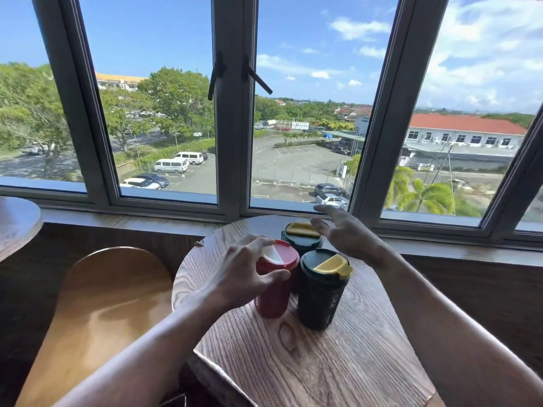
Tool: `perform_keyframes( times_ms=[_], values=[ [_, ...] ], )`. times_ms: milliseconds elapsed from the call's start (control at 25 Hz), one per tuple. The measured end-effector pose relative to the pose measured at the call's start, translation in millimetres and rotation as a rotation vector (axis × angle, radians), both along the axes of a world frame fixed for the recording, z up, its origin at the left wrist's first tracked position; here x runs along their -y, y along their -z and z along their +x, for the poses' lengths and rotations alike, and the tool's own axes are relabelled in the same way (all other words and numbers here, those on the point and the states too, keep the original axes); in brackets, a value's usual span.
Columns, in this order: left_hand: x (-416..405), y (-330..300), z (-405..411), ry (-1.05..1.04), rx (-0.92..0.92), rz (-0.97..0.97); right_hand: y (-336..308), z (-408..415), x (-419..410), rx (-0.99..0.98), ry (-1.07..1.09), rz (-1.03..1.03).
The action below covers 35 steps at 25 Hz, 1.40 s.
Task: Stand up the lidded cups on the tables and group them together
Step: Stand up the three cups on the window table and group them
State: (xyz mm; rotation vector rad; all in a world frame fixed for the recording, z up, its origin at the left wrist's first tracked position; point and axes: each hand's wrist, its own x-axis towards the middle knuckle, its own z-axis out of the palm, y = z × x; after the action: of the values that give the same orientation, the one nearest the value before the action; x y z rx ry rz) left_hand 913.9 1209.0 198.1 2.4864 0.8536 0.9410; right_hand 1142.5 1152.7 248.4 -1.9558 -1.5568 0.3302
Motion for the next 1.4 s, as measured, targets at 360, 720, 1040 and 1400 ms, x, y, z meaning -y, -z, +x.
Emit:
perform_keyframes(
  times_ms=[360,720,1040,1400],
  values=[
    [-16,12,-1,0.048,0.024,-0.343,29,-19,73,0.108,0.005,-0.033],
    [-18,15,2,0.014,0.098,-0.316,34,-14,67,0.108,0.01,0.062],
    [-16,8,2,0.003,0.005,-0.322,34,-10,69,0.061,-0.043,0.032],
    [-4,-14,12,-0.034,-0.017,-0.067,32,-15,64,0.138,-0.013,0.09]
  ],
)
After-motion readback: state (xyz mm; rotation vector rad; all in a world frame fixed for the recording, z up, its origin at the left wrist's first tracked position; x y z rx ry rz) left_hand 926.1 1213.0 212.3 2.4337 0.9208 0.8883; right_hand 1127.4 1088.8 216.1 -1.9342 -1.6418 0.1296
